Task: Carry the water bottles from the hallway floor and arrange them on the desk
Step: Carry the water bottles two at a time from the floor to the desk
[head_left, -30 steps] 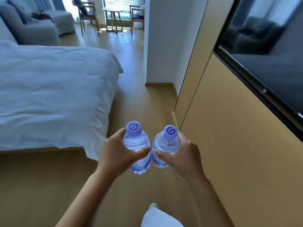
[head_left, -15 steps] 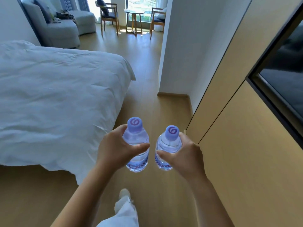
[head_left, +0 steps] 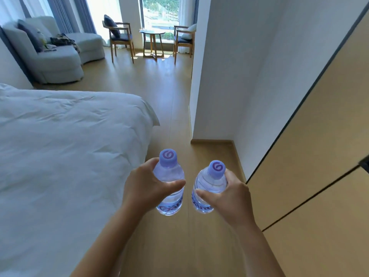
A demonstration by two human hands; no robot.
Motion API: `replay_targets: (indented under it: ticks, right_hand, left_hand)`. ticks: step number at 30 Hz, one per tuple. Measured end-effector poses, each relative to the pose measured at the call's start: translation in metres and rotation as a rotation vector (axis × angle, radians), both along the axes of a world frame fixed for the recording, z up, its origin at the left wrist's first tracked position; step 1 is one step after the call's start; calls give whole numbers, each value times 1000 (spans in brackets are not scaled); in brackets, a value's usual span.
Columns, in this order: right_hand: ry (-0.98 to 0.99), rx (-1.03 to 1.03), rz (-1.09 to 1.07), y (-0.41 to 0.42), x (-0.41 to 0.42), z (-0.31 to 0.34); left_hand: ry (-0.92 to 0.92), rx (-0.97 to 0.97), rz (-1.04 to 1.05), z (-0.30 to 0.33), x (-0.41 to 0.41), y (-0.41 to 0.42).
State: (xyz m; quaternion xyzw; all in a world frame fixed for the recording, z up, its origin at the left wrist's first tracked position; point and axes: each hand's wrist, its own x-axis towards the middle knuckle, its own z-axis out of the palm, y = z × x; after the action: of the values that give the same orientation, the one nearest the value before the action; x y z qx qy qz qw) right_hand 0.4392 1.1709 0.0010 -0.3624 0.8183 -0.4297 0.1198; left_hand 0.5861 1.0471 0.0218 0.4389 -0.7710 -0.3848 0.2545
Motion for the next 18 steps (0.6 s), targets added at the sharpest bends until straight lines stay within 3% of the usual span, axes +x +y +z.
replay_targets:
  ticks: [9,18]
  right_hand:
    - [-20,27,3,-146,-102,-15]
    - [24,55,130,-324,-270,-5]
  left_hand:
    - [-27,34,-28,-19,-107,-155]
    - [13,45,59,-19,-259,-318]
